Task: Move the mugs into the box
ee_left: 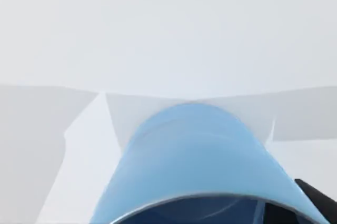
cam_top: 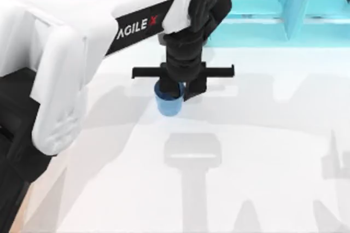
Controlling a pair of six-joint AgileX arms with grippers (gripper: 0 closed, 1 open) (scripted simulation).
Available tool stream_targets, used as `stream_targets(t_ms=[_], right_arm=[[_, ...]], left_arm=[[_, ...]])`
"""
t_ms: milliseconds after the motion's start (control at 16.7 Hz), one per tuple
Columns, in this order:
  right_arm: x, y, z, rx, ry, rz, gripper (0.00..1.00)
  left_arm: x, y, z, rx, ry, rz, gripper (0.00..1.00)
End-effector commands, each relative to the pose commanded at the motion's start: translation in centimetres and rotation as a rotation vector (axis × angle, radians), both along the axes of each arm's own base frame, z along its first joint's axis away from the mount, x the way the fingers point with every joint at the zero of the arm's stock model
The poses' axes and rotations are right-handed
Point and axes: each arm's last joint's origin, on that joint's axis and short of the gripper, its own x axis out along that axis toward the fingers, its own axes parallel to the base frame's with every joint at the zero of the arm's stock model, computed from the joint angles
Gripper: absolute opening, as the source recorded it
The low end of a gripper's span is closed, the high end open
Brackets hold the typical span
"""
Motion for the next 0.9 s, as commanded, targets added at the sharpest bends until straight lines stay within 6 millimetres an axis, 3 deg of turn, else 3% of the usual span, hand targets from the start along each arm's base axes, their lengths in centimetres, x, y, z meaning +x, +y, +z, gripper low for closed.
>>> stream_targets(t_ms=[300,720,900], right_arm=[[0.0,0.0,0.0,0.0,0.0,0.0,1.0],[0.0,0.0,0.0,0.0,0.0,0.0,1.0],[0.0,0.0,0.0,0.0,0.0,0.0,1.0]], left_arm=[[0.0,0.7,0.5,0.006,0.008,-0.005,0.0],[0.3,8.3,9.2,-0.008,-0.017,-0.004,0.0],[0.1,9.9,10.1,0.0,-0.001,-0.005,0.0]])
